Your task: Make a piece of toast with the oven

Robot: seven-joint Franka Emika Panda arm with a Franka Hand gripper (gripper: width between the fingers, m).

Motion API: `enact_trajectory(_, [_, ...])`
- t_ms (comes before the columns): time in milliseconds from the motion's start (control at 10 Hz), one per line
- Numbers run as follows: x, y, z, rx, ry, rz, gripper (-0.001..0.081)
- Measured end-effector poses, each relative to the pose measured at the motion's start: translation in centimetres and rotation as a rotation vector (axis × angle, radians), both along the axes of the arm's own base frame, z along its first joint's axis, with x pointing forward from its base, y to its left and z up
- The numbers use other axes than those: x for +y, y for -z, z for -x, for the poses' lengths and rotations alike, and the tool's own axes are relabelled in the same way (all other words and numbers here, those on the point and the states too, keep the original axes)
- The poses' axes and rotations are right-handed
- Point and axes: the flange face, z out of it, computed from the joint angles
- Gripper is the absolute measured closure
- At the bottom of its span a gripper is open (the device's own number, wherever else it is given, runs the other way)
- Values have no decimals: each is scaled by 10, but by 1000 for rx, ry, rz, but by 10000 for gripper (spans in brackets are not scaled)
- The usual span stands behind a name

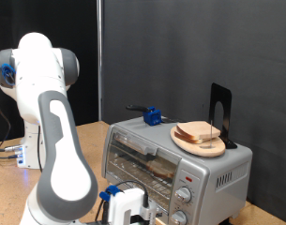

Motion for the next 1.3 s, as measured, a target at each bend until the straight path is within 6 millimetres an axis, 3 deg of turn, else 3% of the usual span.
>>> enact_trajectory(700, [58, 5, 3, -36, -98, -22, -2])
enact_trajectory(1200, [60, -7, 8, -56, -86, -27, -2])
enact_trajectory(1300, [60, -8, 7, -58, -84, -29, 94])
